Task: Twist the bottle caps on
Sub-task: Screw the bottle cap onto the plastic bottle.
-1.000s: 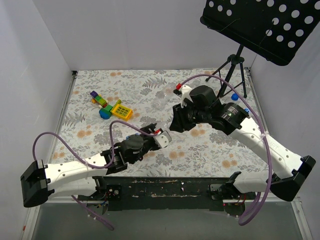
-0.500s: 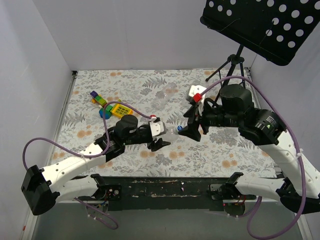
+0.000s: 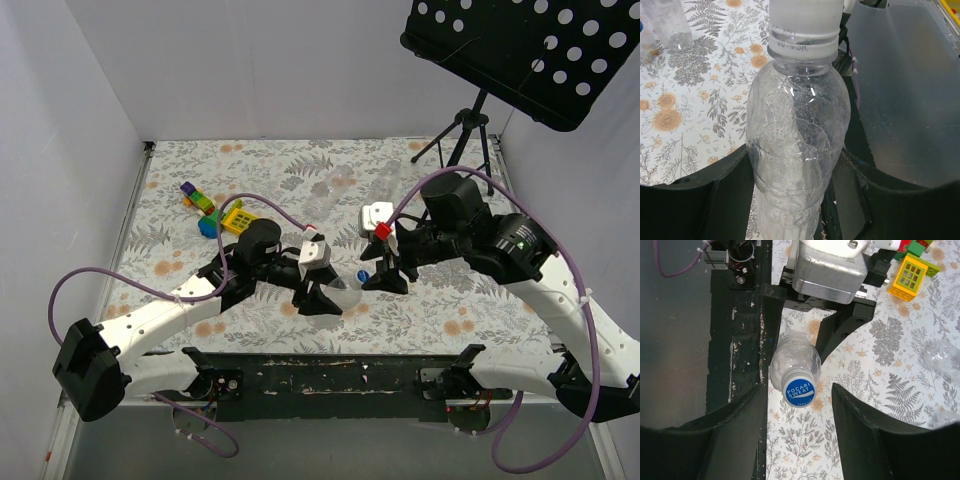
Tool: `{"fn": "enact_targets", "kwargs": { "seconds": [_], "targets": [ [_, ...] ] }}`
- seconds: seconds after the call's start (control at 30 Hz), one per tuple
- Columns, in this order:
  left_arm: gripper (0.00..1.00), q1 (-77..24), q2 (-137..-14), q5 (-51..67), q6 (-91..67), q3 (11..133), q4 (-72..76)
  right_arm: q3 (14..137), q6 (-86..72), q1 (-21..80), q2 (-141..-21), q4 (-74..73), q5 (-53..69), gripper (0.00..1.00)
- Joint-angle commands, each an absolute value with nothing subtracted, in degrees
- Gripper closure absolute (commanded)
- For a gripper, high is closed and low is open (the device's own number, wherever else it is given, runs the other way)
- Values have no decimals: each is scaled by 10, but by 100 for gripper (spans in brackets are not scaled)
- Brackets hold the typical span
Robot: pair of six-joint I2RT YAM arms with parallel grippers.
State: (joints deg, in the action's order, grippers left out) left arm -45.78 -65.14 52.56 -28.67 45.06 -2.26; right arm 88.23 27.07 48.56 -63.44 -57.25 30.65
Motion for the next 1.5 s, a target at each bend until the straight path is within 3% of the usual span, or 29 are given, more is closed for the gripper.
{"fn": "enact_targets", "kwargs": {
  "seconds": [0.0,0.33,0.53,0.67,0.87,0.97,1.07,1.17,1.27,1.33,1.47],
  "targets": [
    [97,-450,-643,575,-308,469,-4,880,302,489,-646,-593,340,40],
    [97,-443,-644,586,-321,468,21,879,302,491,-664,-601,340,56],
    [97,-442,-639,563,-318,465,25,882,274,494,-672,-592,325,82],
    [97,-443,-627,453,-304,451,39,880,208,497,-678,-557,295,99],
    [98,-475,-595,149,-258,415,72,856,-16,499,-699,-489,141,99],
    [99,-558,-592,-34,-195,391,83,839,-118,498,-726,-497,28,99],
    [100,-626,-600,-175,-142,370,122,792,-189,498,-720,-443,2,99],
    [100,-659,-617,-264,-101,360,148,770,-223,497,-702,-405,-25,99],
    [100,-660,-620,-264,-107,364,135,779,-213,497,-679,-388,-31,99],
    [100,-654,-613,-215,-127,371,109,787,-188,497,-658,-376,-13,82],
    [100,-596,-608,-10,-189,404,38,816,-94,497,-628,-401,43,49]
  ]
}}
